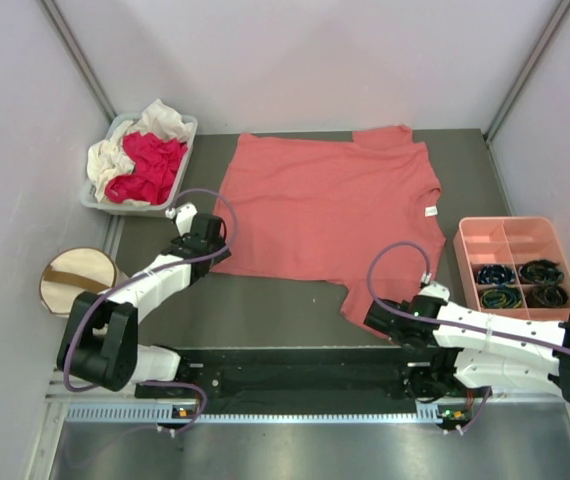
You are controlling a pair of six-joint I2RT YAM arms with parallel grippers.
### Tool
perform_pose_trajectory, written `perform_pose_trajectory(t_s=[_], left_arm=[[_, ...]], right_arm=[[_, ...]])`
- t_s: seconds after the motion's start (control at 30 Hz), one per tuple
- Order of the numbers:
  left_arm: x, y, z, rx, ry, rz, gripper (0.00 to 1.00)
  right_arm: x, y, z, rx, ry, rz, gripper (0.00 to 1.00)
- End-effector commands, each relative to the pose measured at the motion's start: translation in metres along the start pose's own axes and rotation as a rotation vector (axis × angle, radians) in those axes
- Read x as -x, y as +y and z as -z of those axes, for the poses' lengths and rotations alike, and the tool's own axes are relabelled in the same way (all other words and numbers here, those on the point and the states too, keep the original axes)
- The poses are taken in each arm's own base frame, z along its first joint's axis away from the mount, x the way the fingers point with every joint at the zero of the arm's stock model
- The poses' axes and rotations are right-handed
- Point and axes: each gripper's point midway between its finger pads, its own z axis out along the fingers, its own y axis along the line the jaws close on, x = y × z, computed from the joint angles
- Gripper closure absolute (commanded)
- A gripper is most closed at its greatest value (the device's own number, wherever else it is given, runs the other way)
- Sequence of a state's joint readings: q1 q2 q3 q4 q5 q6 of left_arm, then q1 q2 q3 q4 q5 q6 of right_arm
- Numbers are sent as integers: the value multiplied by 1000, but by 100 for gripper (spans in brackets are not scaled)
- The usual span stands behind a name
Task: Fold and stack the t-shirts
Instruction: Grap the side of the flattened tshirt closest away from the robot with both arms
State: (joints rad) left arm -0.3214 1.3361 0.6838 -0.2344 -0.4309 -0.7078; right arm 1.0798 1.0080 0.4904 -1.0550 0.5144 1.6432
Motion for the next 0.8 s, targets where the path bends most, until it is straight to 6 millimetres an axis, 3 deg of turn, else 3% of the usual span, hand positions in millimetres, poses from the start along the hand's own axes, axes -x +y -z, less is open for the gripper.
perform_pose_trajectory(t_s=[0.0, 0.3, 0.53, 0.77], left_arm=[[-11, 1, -2, -6, 45, 24, 35], [-42, 15, -2, 25, 139, 47, 40], [-35, 31, -2, 98, 96, 33, 39], [-28, 28, -7, 112, 82, 27, 40]], right_arm=[[3, 15, 7, 49, -8, -1, 100], [1, 17, 5, 54, -3, 2, 100], [1, 19, 6, 58, -5, 15, 100], [4, 15, 7, 45, -14, 24, 100]])
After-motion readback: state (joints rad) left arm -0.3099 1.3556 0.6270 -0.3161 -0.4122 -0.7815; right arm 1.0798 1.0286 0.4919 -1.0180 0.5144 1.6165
